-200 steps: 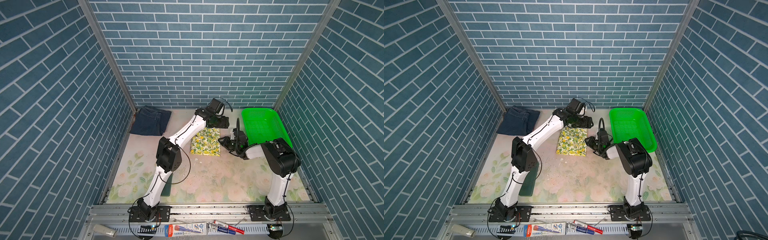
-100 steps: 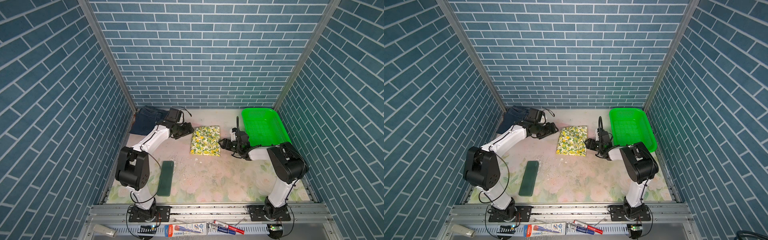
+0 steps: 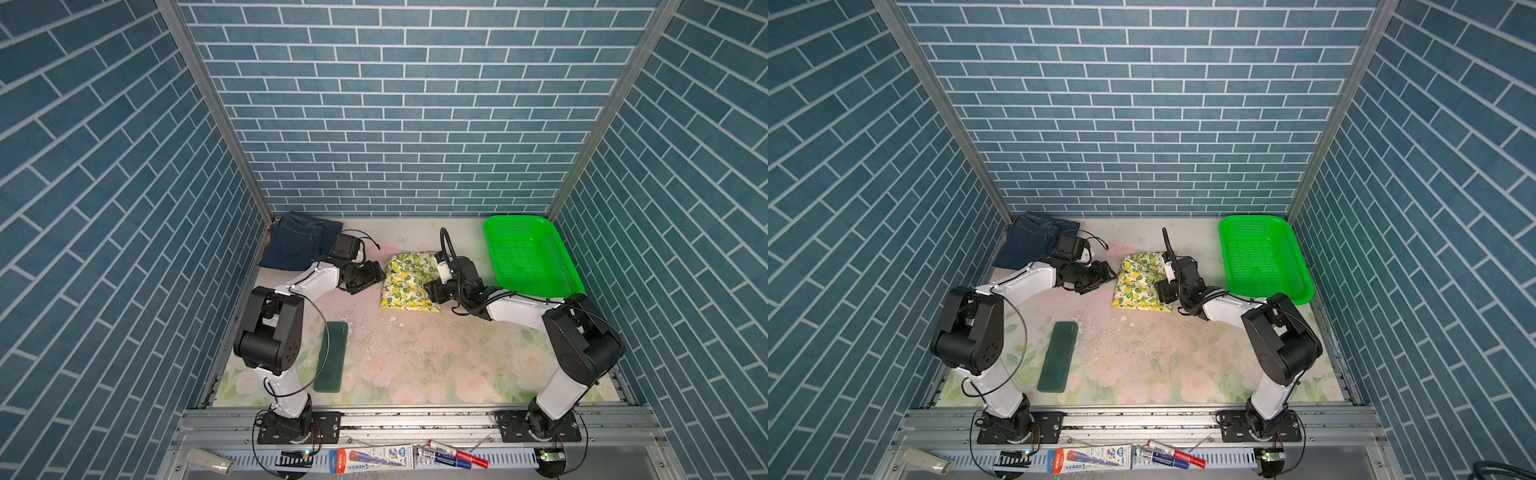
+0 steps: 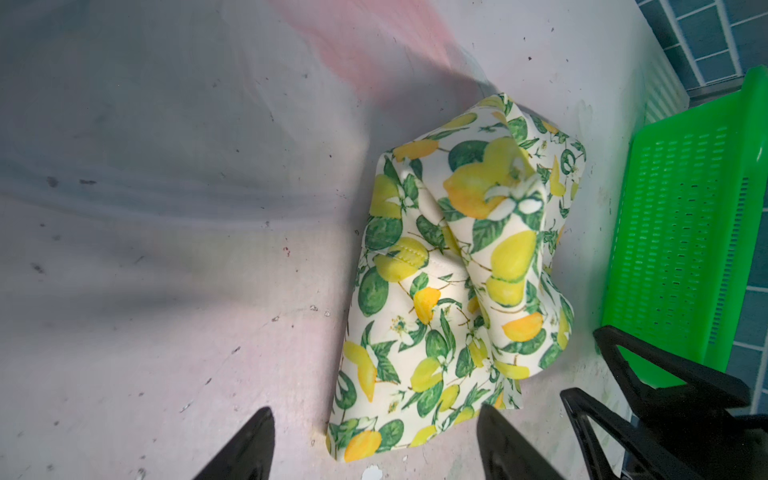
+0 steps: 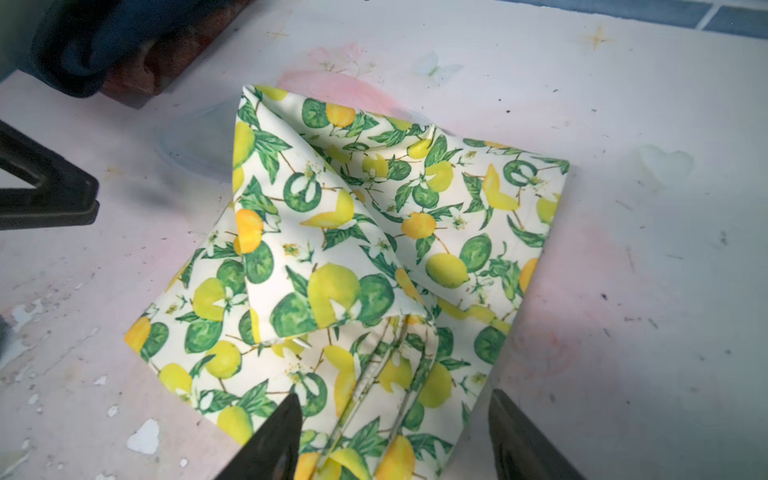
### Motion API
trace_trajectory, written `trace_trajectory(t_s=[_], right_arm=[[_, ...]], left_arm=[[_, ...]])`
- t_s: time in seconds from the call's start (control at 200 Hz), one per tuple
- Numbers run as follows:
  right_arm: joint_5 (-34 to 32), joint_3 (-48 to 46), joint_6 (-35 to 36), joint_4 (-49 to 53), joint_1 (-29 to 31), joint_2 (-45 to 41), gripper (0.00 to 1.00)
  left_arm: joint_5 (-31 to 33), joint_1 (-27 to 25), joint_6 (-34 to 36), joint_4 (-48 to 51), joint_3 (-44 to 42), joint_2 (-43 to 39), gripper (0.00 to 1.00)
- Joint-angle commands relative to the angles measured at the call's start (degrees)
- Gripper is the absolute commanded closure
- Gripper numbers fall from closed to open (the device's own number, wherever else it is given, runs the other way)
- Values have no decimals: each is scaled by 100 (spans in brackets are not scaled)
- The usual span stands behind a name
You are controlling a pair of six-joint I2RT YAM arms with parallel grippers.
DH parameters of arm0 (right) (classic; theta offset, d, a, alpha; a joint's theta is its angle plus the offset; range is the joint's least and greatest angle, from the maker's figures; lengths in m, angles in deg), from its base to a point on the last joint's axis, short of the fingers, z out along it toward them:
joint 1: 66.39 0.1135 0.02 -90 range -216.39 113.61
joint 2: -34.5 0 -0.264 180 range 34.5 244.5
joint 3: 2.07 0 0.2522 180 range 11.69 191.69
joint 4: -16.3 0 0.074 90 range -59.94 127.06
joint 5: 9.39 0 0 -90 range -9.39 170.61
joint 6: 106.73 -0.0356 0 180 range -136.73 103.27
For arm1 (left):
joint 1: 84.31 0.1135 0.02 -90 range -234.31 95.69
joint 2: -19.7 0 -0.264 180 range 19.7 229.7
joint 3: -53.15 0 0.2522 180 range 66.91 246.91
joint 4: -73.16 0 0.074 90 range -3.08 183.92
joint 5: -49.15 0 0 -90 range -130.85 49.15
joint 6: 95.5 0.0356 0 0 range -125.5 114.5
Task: Fold and stack the skirts
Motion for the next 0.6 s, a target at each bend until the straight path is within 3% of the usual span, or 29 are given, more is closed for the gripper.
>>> trace_trajectory(t_s=[0.0,0.23,0.595], right_arm=[[-165,176,1095,95,216,-160,31],[-184,206,1808,-142,499,-8,33],[-785,608,2600,-709,715,867,34]], left_arm=[[-61,-64,-41,-234,-117,213,25],[-8,-209,-74,-425,-264,433,27],[-57,-363,-231,-737,-437,681,33]])
